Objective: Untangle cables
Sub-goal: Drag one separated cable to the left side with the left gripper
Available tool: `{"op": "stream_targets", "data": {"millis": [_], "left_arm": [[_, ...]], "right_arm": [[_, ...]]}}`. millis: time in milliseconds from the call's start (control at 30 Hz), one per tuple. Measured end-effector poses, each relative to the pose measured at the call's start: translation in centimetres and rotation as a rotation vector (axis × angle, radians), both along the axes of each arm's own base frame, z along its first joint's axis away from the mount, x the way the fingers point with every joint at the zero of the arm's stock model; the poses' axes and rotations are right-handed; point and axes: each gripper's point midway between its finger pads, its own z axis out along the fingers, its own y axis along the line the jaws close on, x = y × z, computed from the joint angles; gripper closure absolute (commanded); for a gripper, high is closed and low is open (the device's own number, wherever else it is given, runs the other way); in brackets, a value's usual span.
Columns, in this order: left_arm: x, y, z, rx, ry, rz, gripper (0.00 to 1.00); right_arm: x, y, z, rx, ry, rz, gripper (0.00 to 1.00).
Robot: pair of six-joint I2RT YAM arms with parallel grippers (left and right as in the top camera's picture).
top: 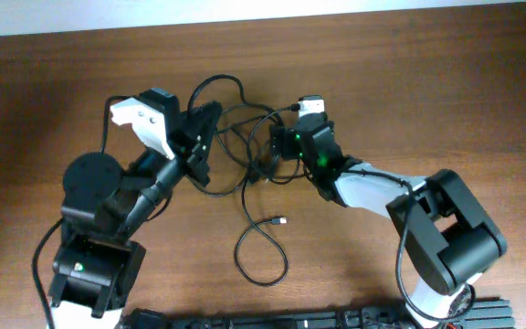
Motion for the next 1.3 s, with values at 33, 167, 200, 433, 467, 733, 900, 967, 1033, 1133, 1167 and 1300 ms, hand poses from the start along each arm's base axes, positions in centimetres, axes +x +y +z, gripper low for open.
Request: {"op": "stream_targets", "data": {"millis": [33, 167, 200, 433, 467, 733, 900, 967, 1033, 1133, 1167, 1300], "left_arm": [[-0.3, 0.9, 0.5, -0.004, -0.013, 0.035, 1.0], [-0.6, 10.6, 1.2, 0.001, -0.018, 0.47, 1.0], [-0.4, 12.5, 1.3, 0.001, -0.024, 0.552, 1.0], [1.4, 21.4, 0.2, 0.003, 0.013, 0.904, 1.0], [2.5, 20.7, -1.2, -0.004, 0.068, 0.855, 1.0], [9.8, 26.9, 2.9, 0.036, -0.245, 1.037, 1.0], [15.8, 42.1, -5.9, 0.149, -0.04, 1.362, 1.0], [17.7, 43.2, -7.7, 0.207, 0.023, 1.362, 1.0], [19.9, 44.6, -14.2, 0.274, 0.205, 1.344, 1.0], [18.3, 45.9, -27.7, 0.352, 0.601, 1.297, 1.0], [16.3, 47.0, -32.3, 0.338, 0.737, 1.31, 0.69], [11.0, 50.0, -35.4, 0.124, 0.919, 1.399, 0.01]], "right_arm": [[0.6, -1.6, -0.2, -0.028, 0.007, -0.062, 0.01], [1.2, -14.6, -0.7, -0.088, 0.153, -0.352, 0.01], [0.5, -16.3, -0.9, -0.089, 0.199, -0.372, 0.01], [-3.9, -15.2, 5.7, 0.014, 0.252, -0.199, 0.01], [-5.2, -13.6, 7.2, 0.064, 0.26, -0.13, 0.01], [-14.4, -0.7, 6.6, 0.069, 0.447, 0.347, 0.01], [-14.8, 0.1, 6.5, 0.038, 0.438, 0.367, 0.01], [-14.7, 0.1, 6.5, 0.037, 0.435, 0.365, 0.01], [-14.6, 0.1, 6.5, 0.035, 0.43, 0.363, 0.01], [-14.6, 0.1, 6.5, 0.035, 0.429, 0.363, 0.01], [-14.6, 0.1, 6.5, 0.035, 0.429, 0.362, 0.01], [-14.6, 0.0, 6.5, 0.033, 0.428, 0.361, 0.01]]}}
